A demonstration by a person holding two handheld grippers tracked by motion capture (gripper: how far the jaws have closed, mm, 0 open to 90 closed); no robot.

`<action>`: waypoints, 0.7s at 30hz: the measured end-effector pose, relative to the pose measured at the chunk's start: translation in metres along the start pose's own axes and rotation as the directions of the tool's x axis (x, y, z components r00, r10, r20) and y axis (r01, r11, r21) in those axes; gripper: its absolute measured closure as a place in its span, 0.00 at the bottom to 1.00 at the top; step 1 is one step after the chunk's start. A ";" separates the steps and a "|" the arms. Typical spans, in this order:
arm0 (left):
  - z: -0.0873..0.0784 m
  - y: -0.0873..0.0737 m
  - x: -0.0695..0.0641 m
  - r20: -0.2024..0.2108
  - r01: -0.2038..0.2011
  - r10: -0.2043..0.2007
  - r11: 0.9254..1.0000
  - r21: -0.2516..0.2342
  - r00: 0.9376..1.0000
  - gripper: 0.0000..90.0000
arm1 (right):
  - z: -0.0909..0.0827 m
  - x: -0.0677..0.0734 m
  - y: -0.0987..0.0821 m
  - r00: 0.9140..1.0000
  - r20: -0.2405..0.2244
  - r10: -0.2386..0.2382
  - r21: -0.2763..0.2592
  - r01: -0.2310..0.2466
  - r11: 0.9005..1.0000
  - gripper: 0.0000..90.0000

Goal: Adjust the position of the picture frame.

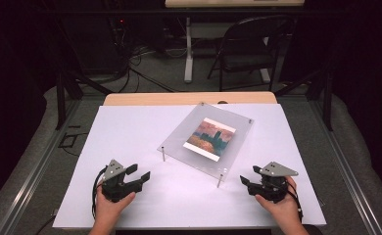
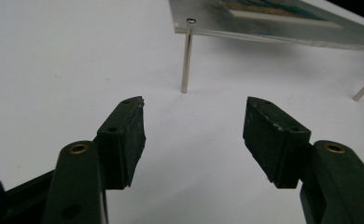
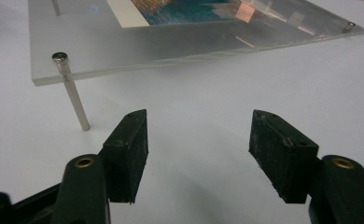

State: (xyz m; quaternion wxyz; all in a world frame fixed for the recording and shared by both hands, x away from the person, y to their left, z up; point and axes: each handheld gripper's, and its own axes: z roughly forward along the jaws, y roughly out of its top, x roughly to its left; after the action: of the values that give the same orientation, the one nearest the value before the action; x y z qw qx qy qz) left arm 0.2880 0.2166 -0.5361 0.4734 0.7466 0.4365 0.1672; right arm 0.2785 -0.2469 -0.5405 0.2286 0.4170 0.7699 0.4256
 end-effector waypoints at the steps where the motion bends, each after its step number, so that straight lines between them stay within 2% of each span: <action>1: 0.000 0.000 0.000 0.007 0.000 0.000 1.000 -0.003 1.000 0.43 | -0.001 0.001 0.000 1.000 0.002 0.000 -0.008 0.000 1.000 0.40; 5: 0.004 0.002 0.000 0.017 -0.004 0.004 1.000 0.003 1.000 0.43 | -0.005 0.006 -0.002 1.000 -0.001 -0.004 -0.024 0.004 1.000 0.39; 7: 0.008 0.002 0.000 0.034 0.001 -0.001 1.000 0.011 0.999 0.43 | -0.006 0.006 -0.003 1.000 -0.008 0.008 -0.026 -0.008 1.000 0.40; 13: 0.020 0.006 0.000 0.050 0.002 -0.004 0.999 0.035 0.999 0.43 | -0.008 0.006 -0.007 0.999 -0.020 0.032 -0.012 -0.032 0.999 0.46; 14: 0.023 0.007 -0.001 0.064 0.003 -0.006 0.999 0.048 0.998 0.45 | -0.010 0.006 -0.008 0.999 -0.024 0.038 -0.009 -0.039 0.999 0.48; 16: 0.025 0.008 -0.001 0.070 0.003 -0.007 0.998 0.057 0.997 0.47 | -0.010 0.006 -0.009 0.999 -0.010 0.051 -0.019 -0.052 0.998 0.50; 19: 0.033 0.011 -0.002 0.060 -0.037 0.033 0.997 0.067 0.998 0.48 | -0.013 0.007 -0.009 0.998 -0.011 0.054 -0.016 -0.054 0.998 0.49; 21: 0.037 0.012 -0.003 0.054 -0.042 0.038 0.997 0.070 0.998 0.48 | -0.013 0.008 -0.009 0.998 -0.008 0.058 -0.025 -0.058 0.998 0.48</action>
State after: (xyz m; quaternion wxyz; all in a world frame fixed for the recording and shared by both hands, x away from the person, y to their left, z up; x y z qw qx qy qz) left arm 0.3164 0.1918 -0.5439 0.4544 0.7757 0.4146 0.1413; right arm 0.2607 -0.2486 -0.5411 0.2187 0.4347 0.7529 0.4431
